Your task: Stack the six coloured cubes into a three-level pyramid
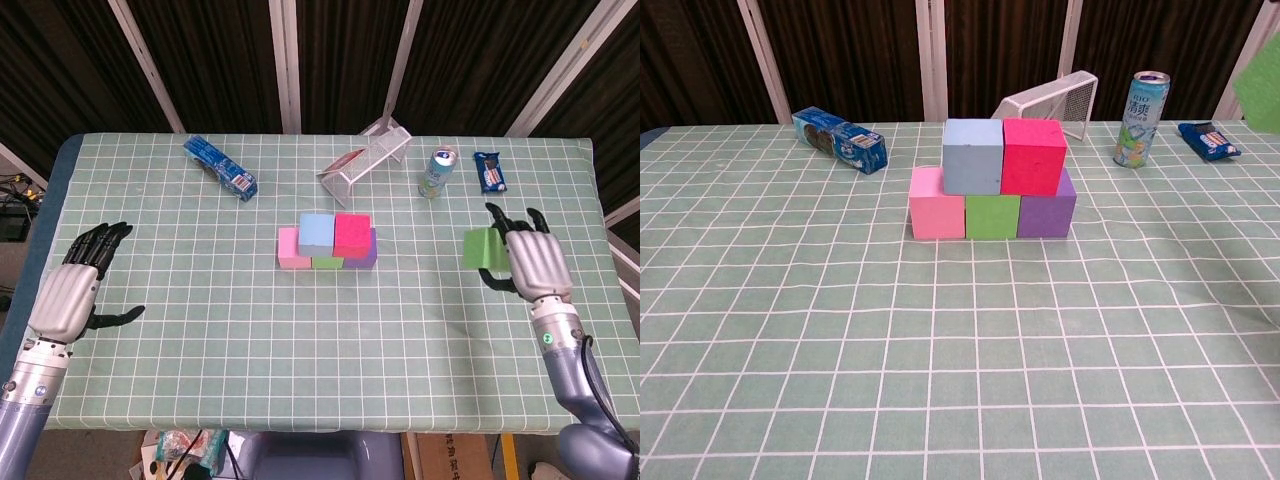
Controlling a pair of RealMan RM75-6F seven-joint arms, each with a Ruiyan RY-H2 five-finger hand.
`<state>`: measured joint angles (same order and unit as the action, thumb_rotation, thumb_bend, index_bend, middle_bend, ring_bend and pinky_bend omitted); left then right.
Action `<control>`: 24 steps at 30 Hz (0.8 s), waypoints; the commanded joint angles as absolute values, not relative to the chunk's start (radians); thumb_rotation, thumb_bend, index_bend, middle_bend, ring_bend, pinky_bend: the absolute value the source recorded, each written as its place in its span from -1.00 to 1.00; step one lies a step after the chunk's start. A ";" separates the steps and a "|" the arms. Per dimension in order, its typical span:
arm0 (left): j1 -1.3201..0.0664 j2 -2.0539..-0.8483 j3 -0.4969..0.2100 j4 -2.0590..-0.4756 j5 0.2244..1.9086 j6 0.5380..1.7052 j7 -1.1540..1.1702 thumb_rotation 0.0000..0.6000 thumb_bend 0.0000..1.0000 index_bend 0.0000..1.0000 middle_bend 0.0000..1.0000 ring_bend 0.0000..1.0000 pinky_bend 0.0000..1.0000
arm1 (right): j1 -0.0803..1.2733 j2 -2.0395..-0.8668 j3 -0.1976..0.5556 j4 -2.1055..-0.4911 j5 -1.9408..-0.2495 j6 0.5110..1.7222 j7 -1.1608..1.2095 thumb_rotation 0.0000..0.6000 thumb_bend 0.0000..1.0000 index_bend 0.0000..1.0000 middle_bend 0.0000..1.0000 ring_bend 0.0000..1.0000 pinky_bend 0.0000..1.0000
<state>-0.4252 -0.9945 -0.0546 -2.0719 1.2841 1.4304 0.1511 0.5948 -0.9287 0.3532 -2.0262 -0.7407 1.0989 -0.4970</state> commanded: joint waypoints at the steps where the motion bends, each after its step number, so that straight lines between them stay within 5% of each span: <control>1: -0.421 -0.985 -0.061 -2.076 1.283 1.423 0.139 1.00 -0.80 -1.00 -0.91 -0.97 -0.87 | 0.773 -0.894 0.447 -2.117 -0.545 1.075 -0.651 1.00 -0.28 -0.83 -0.04 -0.22 -0.82; 14: -0.404 -0.961 -0.082 -2.076 1.290 1.402 0.103 1.00 -0.80 -1.00 -0.91 -0.97 -0.87 | 1.214 -1.046 0.514 -2.087 0.023 1.187 -0.929 1.00 -0.28 -0.83 -0.03 -0.22 -0.78; 24: -0.404 -0.950 -0.095 -2.068 1.267 1.358 0.071 1.00 -0.80 -1.00 -0.91 -0.97 -0.87 | 1.400 -1.202 0.512 -1.951 0.219 1.295 -1.030 1.00 -0.29 -0.80 -0.04 -0.22 -0.75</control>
<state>-0.4045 -0.9519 -0.0924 -2.0693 1.2685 1.3605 0.0743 1.3694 -1.1658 0.5131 -1.9877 0.1927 1.2650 -1.0044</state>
